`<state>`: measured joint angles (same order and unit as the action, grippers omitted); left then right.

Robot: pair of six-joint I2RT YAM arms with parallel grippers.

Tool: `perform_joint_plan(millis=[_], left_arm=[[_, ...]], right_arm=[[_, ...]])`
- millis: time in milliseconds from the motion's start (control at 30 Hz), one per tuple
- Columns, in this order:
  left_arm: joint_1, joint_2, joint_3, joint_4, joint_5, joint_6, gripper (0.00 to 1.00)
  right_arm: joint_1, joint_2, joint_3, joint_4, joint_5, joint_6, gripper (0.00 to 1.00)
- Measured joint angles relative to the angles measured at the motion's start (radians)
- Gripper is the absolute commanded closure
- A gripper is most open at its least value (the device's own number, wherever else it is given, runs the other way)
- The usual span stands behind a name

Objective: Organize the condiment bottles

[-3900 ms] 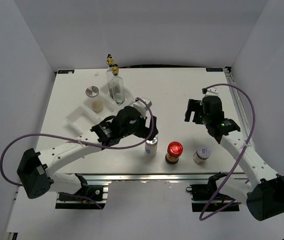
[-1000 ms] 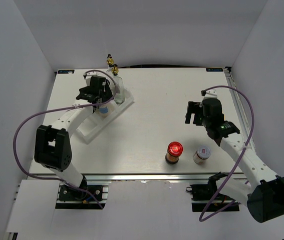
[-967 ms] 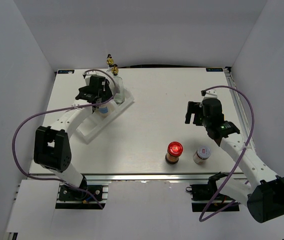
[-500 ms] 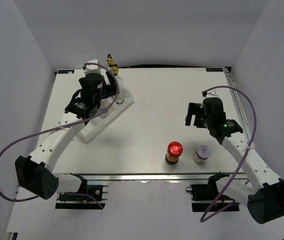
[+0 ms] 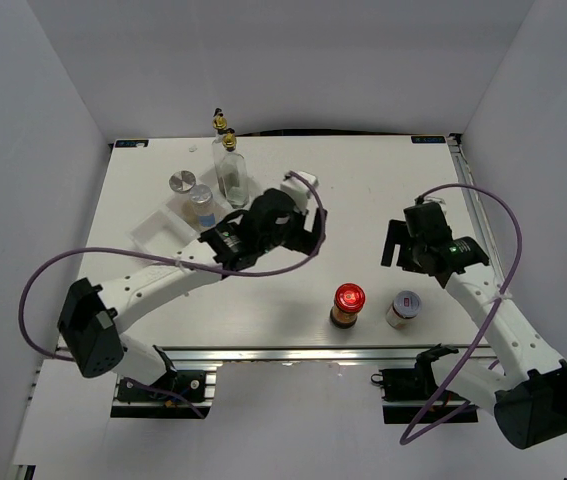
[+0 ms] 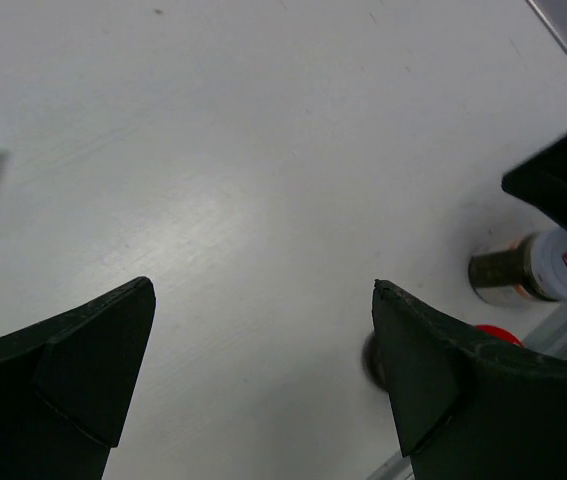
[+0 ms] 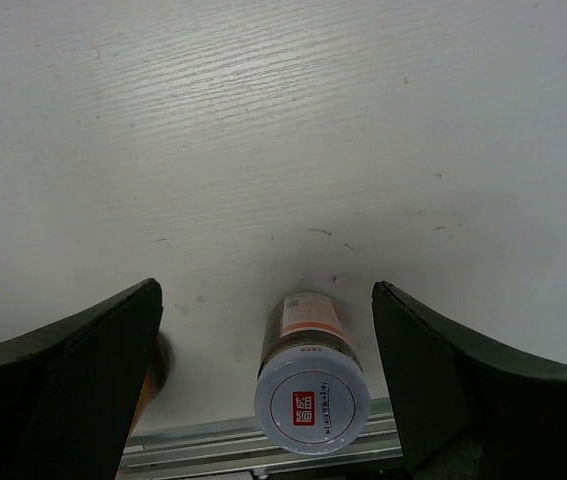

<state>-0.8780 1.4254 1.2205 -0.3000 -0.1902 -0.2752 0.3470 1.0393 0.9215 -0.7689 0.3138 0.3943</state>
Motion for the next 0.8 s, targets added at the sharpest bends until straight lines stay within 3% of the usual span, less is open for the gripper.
perform_joint_plan(millis=[333,800], left_arm=[[-0.224,0.105,0.031,-0.047,0.063,0.011,0.02],[-0.341,0.310,0.140,-0.121,0.079,-0.019,0.02]], right_arm=[[-0.007,-0.020,-0.020,0.000,0.085,0.050,0.11],[-0.027,-0.060,-0.086,0.065,0.084,0.043,0.11]])
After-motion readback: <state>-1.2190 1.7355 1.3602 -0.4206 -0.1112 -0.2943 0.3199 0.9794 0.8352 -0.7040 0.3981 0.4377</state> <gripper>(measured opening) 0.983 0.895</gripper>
